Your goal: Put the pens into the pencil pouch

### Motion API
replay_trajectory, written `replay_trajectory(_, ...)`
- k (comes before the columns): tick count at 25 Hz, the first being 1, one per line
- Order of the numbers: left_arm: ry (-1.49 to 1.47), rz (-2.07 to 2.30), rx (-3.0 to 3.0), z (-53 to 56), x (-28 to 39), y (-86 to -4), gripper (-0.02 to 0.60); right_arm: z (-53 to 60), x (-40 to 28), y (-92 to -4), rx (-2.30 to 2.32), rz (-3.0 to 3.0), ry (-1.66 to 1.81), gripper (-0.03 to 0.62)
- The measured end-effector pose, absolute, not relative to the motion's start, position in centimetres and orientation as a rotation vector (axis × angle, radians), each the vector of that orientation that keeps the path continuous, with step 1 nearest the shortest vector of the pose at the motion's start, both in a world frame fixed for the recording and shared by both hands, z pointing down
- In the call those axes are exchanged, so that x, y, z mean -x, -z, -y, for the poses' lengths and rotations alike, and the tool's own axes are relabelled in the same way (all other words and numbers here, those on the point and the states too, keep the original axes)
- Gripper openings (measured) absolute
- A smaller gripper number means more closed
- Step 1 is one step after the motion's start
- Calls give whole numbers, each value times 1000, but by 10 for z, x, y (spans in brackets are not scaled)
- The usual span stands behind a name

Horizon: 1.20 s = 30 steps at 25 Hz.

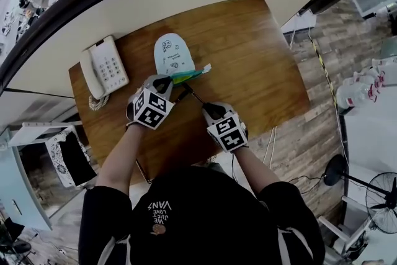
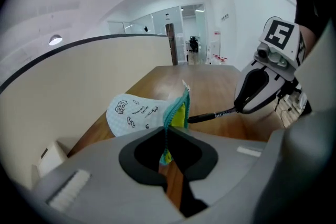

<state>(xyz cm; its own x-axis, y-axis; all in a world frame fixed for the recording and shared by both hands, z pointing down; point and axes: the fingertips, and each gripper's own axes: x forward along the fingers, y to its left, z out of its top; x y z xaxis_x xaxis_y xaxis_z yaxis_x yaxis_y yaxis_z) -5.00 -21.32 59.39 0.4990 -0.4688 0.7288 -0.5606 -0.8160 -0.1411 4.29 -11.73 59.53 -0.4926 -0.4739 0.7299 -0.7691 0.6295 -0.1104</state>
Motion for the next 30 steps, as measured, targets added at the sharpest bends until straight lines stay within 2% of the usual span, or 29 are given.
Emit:
replay_trajectory(12,-1023,937,-2607,203,43,-584,28,174,1,-590,-936,2152,-560,70)
replay_trajectory(23,-600,952,-2564,217,54,-559,28,229,41,-573,-992,2307,-769,71)
replay_trajectory(28,-508,977,-2517,223,62,-557,28,244,52,-574,-986,2342,-793,71)
replay_trajectory(30,-491,988,-2496,225,66,-558,28,245,53,-571,-981,2363,-791,97)
